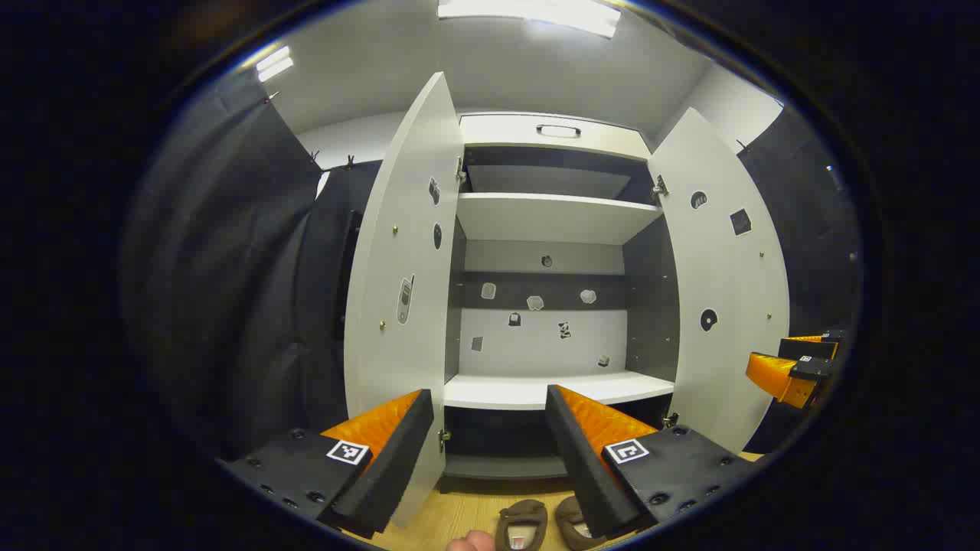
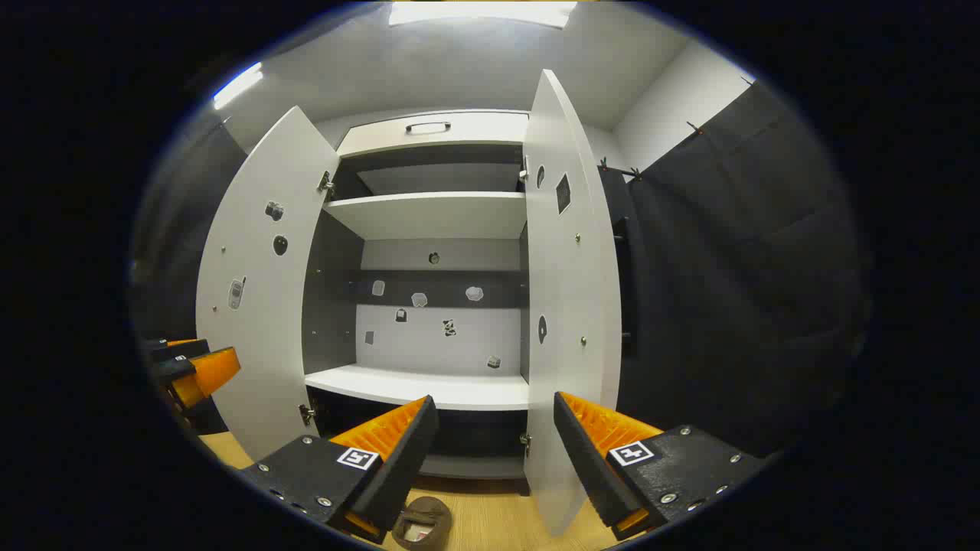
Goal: Grab one shoe with the right hand and put it into the shoe cabinet, grab the other shoe with the left hand and put it into the shoe cabinet; then close the right door with the right hand and the left door with the left hand.
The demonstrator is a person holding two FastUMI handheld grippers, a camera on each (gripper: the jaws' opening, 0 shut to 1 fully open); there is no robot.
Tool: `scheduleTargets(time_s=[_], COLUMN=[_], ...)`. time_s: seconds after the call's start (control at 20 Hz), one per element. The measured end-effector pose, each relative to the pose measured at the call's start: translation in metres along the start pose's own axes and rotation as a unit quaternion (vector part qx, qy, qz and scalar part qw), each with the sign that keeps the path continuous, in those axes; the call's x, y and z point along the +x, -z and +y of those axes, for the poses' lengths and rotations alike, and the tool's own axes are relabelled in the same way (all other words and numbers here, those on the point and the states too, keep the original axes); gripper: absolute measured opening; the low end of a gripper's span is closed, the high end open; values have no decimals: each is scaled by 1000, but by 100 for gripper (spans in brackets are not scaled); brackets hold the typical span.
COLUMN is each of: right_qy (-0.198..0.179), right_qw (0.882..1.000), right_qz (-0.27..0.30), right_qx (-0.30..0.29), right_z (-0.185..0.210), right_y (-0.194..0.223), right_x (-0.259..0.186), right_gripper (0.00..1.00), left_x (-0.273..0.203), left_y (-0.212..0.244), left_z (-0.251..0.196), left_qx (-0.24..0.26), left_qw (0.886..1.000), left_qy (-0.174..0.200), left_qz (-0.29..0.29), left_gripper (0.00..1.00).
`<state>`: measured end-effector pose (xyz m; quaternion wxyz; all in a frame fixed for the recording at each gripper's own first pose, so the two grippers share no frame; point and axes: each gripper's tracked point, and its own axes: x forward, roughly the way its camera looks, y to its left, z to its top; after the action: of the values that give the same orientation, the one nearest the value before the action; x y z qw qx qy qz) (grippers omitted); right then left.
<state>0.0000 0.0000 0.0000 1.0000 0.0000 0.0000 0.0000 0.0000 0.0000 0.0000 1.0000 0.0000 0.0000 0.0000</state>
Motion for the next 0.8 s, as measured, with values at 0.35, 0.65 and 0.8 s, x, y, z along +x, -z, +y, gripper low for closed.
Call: scheduleTargets(time_s=[0.35,0.65,0.8], right_qy=[2,0,-2], right_qw=[1000,1000,1000], right_qz=[4,1,2], right_qx=[-3,1,0], right_z=[-1,1,3], right_y=[3,-1,-1], right_x=[-4,-5,-5], right_gripper=[93,94,94], left_x=[-1,-2,-2], left_y=[1,1,0], left_z=[-1,0,-1], left_qx=[2,6,8], left_qw=[1000,1000,1000], left_qy=[1,0,0], left_qz=[6,6,6], left_gripper=[96,96,96])
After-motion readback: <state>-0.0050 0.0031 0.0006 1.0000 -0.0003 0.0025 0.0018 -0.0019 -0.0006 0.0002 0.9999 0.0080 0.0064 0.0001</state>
